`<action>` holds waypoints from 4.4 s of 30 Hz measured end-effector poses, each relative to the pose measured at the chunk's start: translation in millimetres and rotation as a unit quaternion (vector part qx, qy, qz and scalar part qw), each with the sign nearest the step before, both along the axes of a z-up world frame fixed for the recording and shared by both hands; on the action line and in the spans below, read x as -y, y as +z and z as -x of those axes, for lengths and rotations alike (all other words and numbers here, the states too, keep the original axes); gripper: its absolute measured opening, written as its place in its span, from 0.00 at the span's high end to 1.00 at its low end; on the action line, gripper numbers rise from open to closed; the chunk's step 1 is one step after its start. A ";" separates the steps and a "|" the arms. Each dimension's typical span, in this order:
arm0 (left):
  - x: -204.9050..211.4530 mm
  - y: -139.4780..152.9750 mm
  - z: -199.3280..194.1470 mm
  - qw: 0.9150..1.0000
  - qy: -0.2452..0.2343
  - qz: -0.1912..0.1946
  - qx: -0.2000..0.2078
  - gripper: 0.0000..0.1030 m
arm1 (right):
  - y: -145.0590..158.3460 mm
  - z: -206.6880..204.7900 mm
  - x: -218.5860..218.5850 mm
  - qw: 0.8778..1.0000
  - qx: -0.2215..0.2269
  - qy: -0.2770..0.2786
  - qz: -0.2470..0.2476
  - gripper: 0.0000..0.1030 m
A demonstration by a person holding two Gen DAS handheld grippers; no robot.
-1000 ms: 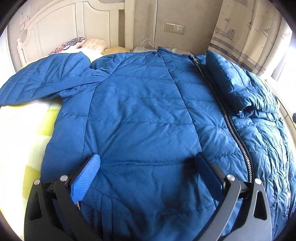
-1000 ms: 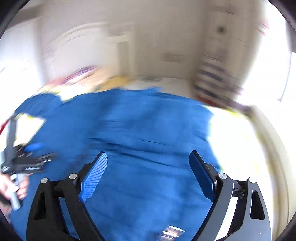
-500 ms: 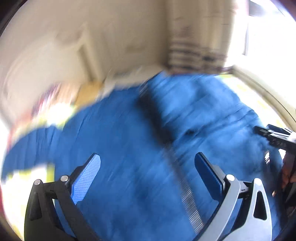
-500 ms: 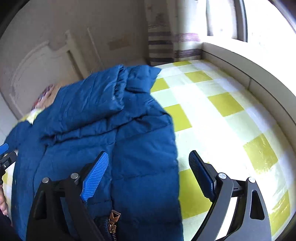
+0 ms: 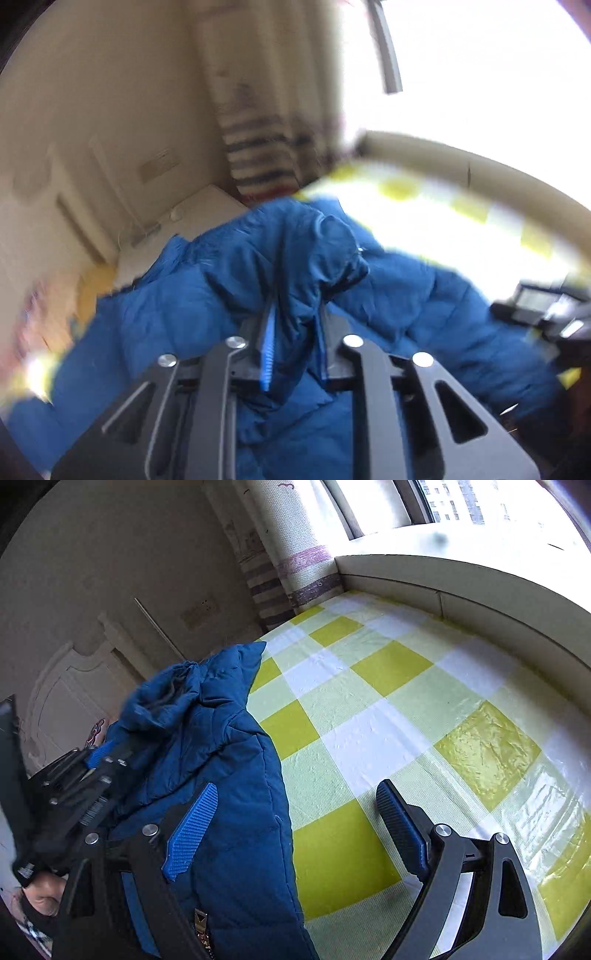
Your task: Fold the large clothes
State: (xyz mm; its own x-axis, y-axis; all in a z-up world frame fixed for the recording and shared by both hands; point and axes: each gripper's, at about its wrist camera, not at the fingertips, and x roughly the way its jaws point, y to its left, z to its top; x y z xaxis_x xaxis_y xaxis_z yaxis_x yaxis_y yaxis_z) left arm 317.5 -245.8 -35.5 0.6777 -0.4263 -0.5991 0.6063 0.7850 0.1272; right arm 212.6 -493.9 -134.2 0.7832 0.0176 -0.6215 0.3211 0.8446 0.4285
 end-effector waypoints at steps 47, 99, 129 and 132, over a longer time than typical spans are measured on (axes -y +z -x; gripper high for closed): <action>-287.1 42.0 15.4 0.902 0.391 0.180 -0.009 0.02 | -1.3 -4.0 -13.7 0.999 -0.031 0.011 0.041 0.16; -244.5 -70.8 -68.4 0.933 0.336 -0.009 -0.127 0.02 | 20.9 -261.0 -117.1 0.965 -0.149 0.086 0.196 0.05; -245.9 -71.2 -68.8 0.933 0.334 -0.003 -0.130 0.02 | 21.5 -92.5 -196.7 0.941 -0.095 0.207 0.250 0.05; -245.2 -71.2 -68.5 0.933 0.335 -0.006 -0.129 0.02 | 5.8 -88.9 -187.1 0.948 -0.091 0.209 0.220 0.04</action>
State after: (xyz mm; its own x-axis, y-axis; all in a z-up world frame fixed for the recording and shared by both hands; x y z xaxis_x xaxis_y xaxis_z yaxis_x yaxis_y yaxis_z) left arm 386.0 -0.6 -106.7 0.6227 0.0491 -0.7809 -0.0090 0.9984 0.0556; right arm 301.5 -306.7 -128.4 0.6441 0.0097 -0.7649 -0.0464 0.9986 -0.0263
